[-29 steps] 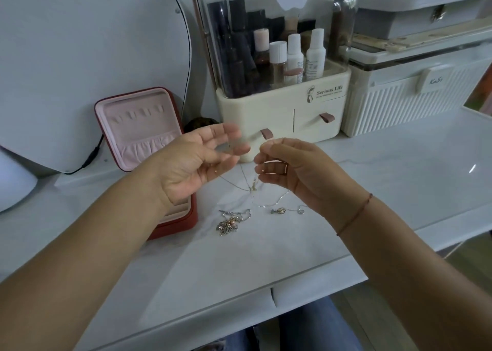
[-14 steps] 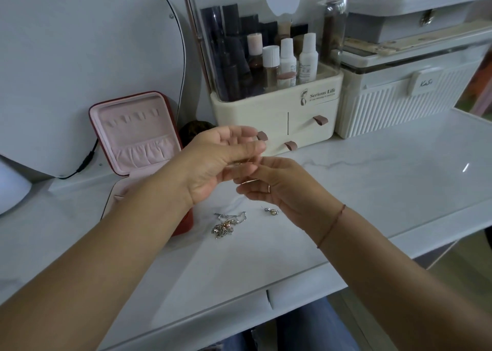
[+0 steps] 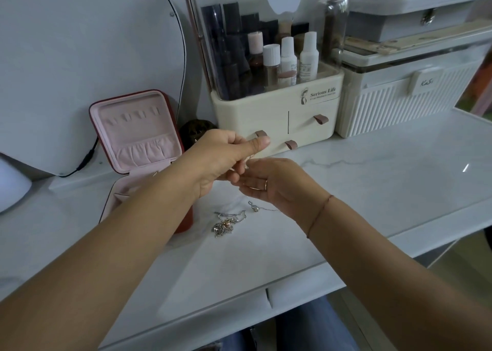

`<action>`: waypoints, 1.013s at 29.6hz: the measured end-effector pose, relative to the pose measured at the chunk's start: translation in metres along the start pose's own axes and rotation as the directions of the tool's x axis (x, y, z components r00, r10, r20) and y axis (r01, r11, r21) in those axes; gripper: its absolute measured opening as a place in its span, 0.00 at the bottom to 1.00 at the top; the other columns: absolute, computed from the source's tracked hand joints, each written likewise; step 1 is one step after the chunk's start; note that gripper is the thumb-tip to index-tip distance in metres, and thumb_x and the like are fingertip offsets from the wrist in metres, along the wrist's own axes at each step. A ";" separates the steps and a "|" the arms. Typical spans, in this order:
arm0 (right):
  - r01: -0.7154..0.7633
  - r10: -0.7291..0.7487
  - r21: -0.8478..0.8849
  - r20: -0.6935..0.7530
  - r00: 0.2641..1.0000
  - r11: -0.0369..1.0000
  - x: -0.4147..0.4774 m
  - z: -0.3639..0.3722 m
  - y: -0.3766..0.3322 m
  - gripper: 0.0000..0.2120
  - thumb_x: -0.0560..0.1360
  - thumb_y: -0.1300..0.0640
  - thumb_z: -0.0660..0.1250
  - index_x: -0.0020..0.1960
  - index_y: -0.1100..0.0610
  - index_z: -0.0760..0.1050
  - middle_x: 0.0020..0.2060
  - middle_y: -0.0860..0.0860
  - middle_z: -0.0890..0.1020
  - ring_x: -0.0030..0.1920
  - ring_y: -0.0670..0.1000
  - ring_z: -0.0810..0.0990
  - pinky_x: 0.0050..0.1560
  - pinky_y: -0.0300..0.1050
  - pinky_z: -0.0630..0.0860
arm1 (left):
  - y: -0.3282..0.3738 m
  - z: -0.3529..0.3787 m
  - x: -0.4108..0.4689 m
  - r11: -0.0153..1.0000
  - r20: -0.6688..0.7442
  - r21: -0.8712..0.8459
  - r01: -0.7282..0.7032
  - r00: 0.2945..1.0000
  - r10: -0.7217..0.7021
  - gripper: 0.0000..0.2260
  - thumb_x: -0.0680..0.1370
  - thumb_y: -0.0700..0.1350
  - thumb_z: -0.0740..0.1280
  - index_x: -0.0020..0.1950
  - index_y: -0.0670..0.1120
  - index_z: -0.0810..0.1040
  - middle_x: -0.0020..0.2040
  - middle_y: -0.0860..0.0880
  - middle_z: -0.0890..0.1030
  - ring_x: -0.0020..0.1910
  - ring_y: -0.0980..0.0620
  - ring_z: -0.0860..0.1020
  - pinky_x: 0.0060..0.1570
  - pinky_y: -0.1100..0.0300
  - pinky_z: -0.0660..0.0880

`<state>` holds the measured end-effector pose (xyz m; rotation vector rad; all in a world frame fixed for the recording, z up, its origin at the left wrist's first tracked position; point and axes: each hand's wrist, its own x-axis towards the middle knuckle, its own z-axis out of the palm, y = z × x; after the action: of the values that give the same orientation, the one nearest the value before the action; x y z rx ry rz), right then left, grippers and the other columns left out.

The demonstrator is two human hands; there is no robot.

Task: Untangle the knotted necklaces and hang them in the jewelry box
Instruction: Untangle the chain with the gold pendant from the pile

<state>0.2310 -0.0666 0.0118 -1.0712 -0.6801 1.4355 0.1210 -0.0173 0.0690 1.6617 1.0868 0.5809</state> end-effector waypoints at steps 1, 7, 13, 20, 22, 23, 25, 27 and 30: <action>-0.028 0.028 0.013 -0.002 1.000 1.000 0.000 -0.002 -0.001 0.13 0.78 0.65 0.59 0.60 0.70 0.72 0.52 0.64 0.81 0.47 0.56 0.83 0.48 0.46 0.80 | -0.001 -0.001 0.001 1.000 0.004 -0.017 0.001 1.000 -0.001 0.16 0.70 0.54 0.73 0.42 0.42 0.76 0.27 0.50 0.74 0.25 0.55 0.71 0.23 0.65 0.69; -0.158 0.158 0.008 0.015 0.987 0.987 -0.005 -0.015 -0.011 0.14 0.79 0.67 0.56 0.63 0.69 0.69 0.59 0.65 0.76 0.49 0.58 0.83 0.44 0.51 0.82 | -0.011 -0.006 0.004 1.000 0.068 0.004 0.026 0.997 -0.026 0.16 0.74 0.56 0.68 0.48 0.43 0.81 0.42 0.49 0.85 0.23 0.55 0.73 0.21 0.67 0.66; -0.134 0.131 0.064 0.040 0.991 0.989 -0.010 -0.023 -0.018 0.10 0.82 0.63 0.55 0.60 0.65 0.69 0.56 0.66 0.78 0.53 0.60 0.81 0.54 0.53 0.78 | -0.018 -0.006 0.007 0.997 0.076 0.077 -0.026 0.997 0.020 0.15 0.77 0.56 0.65 0.49 0.46 0.83 0.44 0.50 0.83 0.23 0.56 0.69 0.22 0.67 0.64; -0.238 0.201 0.219 0.181 0.963 0.946 -0.008 -0.026 -0.024 0.17 0.78 0.53 0.59 0.57 0.64 0.76 0.48 0.57 0.83 0.48 0.55 0.82 0.62 0.51 0.75 | -0.012 0.010 0.000 0.947 0.081 0.267 -0.180 0.983 0.164 0.14 0.68 0.48 0.77 0.49 0.44 0.79 0.37 0.53 0.77 0.32 0.60 0.76 0.32 0.65 0.75; -0.248 0.200 0.275 0.193 0.961 0.929 -0.007 -0.025 -0.024 0.18 0.76 0.56 0.61 0.62 0.64 0.74 0.50 0.58 0.82 0.47 0.54 0.83 0.53 0.48 0.79 | -0.011 0.009 -0.005 0.911 0.049 0.344 -0.228 0.973 0.225 0.16 0.65 0.45 0.79 0.47 0.47 0.77 0.37 0.55 0.77 0.31 0.64 0.76 0.33 0.71 0.72; -0.246 0.194 0.290 0.196 0.961 0.925 -0.007 -0.025 -0.024 0.21 0.74 0.57 0.62 0.64 0.64 0.73 0.52 0.59 0.82 0.48 0.55 0.83 0.50 0.47 0.80 | -0.012 0.008 -0.008 0.901 0.036 0.360 -0.244 0.968 0.248 0.17 0.64 0.44 0.80 0.47 0.47 0.77 0.38 0.56 0.77 0.30 0.66 0.76 0.32 0.74 0.71; -0.232 0.178 0.308 0.193 0.965 0.923 -0.006 -0.025 -0.024 0.24 0.72 0.61 0.62 0.67 0.65 0.70 0.57 0.60 0.81 0.54 0.56 0.82 0.48 0.47 0.81 | -0.014 0.003 -0.011 0.884 -0.011 0.392 -0.254 0.960 0.281 0.17 0.64 0.43 0.79 0.48 0.46 0.77 0.41 0.55 0.75 0.33 0.64 0.75 0.34 0.73 0.70; -0.216 0.159 0.318 0.197 0.967 0.923 -0.006 -0.026 -0.025 0.19 0.74 0.63 0.60 0.64 0.65 0.72 0.56 0.61 0.81 0.53 0.57 0.83 0.49 0.48 0.81 | -0.020 -0.004 -0.010 0.913 -0.071 0.341 -0.224 0.962 0.263 0.15 0.67 0.44 0.78 0.50 0.47 0.77 0.43 0.54 0.75 0.38 0.59 0.73 0.41 0.66 0.72; -0.213 0.149 0.295 0.226 0.963 0.931 -0.010 -0.026 -0.029 0.16 0.71 0.65 0.61 0.58 0.66 0.74 0.50 0.61 0.83 0.50 0.57 0.84 0.48 0.48 0.82 | -0.028 -0.012 -0.006 0.983 -0.091 0.095 -0.157 0.982 0.166 0.09 0.74 0.47 0.71 0.54 0.48 0.78 0.48 0.51 0.80 0.46 0.54 0.78 0.48 0.60 0.73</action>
<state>0.2663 -0.0757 0.0286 -0.7576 -0.4760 1.7636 0.0976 -0.0144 0.0481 1.8259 1.0668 0.7355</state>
